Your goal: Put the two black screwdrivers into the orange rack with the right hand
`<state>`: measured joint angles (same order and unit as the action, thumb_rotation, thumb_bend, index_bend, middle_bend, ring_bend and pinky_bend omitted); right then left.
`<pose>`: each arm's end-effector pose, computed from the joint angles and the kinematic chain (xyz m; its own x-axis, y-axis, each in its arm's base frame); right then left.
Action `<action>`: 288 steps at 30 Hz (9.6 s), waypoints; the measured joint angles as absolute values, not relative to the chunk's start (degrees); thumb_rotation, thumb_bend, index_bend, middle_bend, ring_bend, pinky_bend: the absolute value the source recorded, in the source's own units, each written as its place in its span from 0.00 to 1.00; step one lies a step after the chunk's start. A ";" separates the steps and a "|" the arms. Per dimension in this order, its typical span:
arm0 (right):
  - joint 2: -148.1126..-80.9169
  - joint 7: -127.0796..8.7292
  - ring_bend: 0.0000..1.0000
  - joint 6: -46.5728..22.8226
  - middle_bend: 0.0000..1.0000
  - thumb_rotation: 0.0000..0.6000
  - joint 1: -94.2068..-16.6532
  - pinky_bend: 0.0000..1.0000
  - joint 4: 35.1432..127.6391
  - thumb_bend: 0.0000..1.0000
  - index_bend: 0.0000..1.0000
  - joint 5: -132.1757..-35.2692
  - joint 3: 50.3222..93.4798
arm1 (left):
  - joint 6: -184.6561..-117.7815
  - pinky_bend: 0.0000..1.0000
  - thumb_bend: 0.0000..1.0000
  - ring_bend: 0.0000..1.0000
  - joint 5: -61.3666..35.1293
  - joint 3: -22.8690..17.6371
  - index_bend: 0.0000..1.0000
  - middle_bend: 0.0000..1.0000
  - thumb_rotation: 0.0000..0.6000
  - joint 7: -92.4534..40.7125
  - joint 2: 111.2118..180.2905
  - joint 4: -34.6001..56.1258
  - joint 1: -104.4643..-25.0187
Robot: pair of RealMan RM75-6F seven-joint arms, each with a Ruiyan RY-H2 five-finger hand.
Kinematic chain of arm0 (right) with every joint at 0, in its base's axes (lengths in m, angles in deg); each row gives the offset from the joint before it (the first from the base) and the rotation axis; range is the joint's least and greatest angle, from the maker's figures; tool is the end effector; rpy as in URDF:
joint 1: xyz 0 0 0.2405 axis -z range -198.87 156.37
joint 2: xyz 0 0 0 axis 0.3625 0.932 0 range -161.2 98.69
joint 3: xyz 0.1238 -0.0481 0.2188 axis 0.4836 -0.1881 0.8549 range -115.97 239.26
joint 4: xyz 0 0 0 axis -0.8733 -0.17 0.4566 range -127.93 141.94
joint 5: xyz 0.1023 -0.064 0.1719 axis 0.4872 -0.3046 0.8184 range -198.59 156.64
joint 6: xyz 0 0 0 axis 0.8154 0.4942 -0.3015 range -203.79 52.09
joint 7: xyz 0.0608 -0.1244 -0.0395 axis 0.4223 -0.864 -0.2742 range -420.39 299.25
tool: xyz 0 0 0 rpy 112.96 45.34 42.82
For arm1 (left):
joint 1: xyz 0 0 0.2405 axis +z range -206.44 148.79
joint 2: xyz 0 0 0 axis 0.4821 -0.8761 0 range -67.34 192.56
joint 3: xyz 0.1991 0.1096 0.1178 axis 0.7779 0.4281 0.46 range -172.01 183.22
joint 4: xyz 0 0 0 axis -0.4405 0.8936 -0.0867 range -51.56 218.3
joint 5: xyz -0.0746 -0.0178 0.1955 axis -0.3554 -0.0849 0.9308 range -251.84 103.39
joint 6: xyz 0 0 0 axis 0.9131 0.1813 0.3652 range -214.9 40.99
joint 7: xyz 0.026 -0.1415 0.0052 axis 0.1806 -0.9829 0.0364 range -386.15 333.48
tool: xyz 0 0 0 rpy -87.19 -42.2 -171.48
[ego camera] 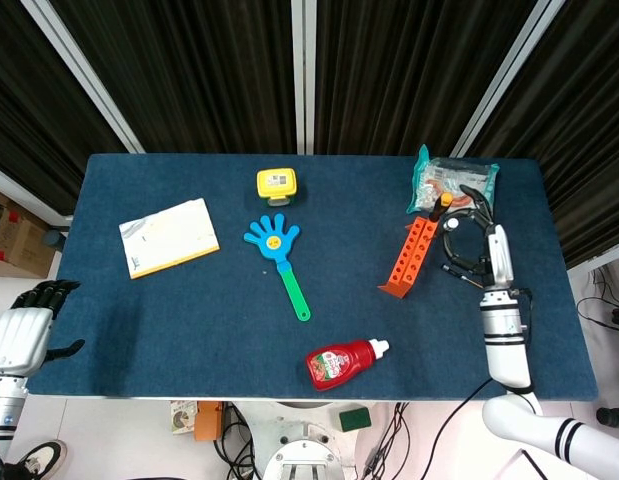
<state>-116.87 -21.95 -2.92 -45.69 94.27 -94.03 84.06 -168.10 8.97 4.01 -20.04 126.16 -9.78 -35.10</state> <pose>-0.2025 -0.3304 0.0836 -0.6269 0.0028 0.7791 -0.7673 -0.1752 -0.6169 -0.3166 0.1834 0.1515 0.4858 0.0849 0.8700 0.8728 0.0070 -0.4880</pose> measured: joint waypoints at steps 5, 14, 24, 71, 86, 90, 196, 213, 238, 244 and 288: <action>-116.97 -22.37 0.00 -2.46 0.10 1.00 -45.70 0.00 94.17 0.43 0.63 -94.48 83.84 | -168.40 0.26 0.00 0.14 9.06 4.02 0.18 0.20 1.00 -20.12 126.12 -9.80 -34.99; -117.55 -23.40 0.18 -1.35 0.22 1.00 -45.39 0.18 93.92 0.44 0.65 -93.90 84.08 | -168.26 0.26 0.00 0.14 9.13 4.11 0.18 0.20 1.00 -20.07 126.15 -9.79 -35.05; -117.92 -24.51 0.47 -0.95 0.41 1.00 -45.43 0.44 93.72 0.47 0.66 -92.59 84.95 | -168.01 0.26 0.00 0.14 8.98 4.09 0.18 0.20 1.00 -20.04 126.19 -9.75 -35.18; -123.44 -20.03 0.57 -2.44 0.53 1.00 -49.62 0.44 81.45 0.48 0.67 -94.09 85.80 | -167.64 0.26 0.00 0.14 7.73 3.59 0.18 0.20 1.00 -20.64 126.05 -9.49 -35.37; -125.11 -18.32 0.57 -3.14 0.53 1.00 -50.52 0.44 78.06 0.47 0.67 -95.05 84.58 | -167.56 0.26 0.00 0.14 7.60 3.57 0.18 0.20 1.00 -20.65 126.08 -9.49 -35.40; -125.75 -18.10 0.56 -3.26 0.53 1.00 -50.65 0.44 76.76 0.46 0.67 -95.06 84.33 | -167.68 0.26 0.00 0.14 7.71 3.62 0.18 0.20 1.00 -20.78 126.04 -9.49 -35.33; -128.46 -70.14 0.00 -18.77 0.08 1.00 -50.06 0.00 68.22 0.37 0.44 -75.34 78.49 | -167.46 0.26 0.01 0.14 8.38 4.05 0.18 0.20 1.00 -20.93 125.83 -9.57 -35.45; -128.30 -68.37 0.00 -19.51 0.08 1.00 -49.92 0.00 68.94 0.37 0.50 -75.87 78.59 | -167.87 0.26 0.01 0.14 8.60 4.07 0.18 0.20 1.00 -20.99 125.83 -9.57 -35.27; -128.30 -66.82 0.00 -17.45 0.12 1.00 -49.28 0.00 69.65 0.42 0.65 -77.28 78.77 | -167.72 0.26 0.01 0.14 8.56 4.06 0.18 0.20 1.00 -21.23 125.75 -9.48 -35.30; -124.39 -59.42 0.00 -14.83 0.14 1.00 -47.02 0.00 76.41 0.43 0.67 -81.71 78.71 | -167.66 0.26 0.01 0.14 8.52 4.04 0.18 0.20 1.00 -21.17 125.80 -9.43 -35.33; -116.16 -5.65 0.38 -2.68 0.50 1.00 -45.09 0.38 90.71 0.49 0.76 -106.24 75.79 | -166.75 0.26 0.01 0.14 8.42 4.24 0.18 0.20 1.00 -21.58 125.65 -9.53 -35.74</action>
<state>-116.16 -5.65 -2.68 -45.09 90.71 -106.24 75.79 -166.75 8.42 4.24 -21.58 125.65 -9.53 -35.74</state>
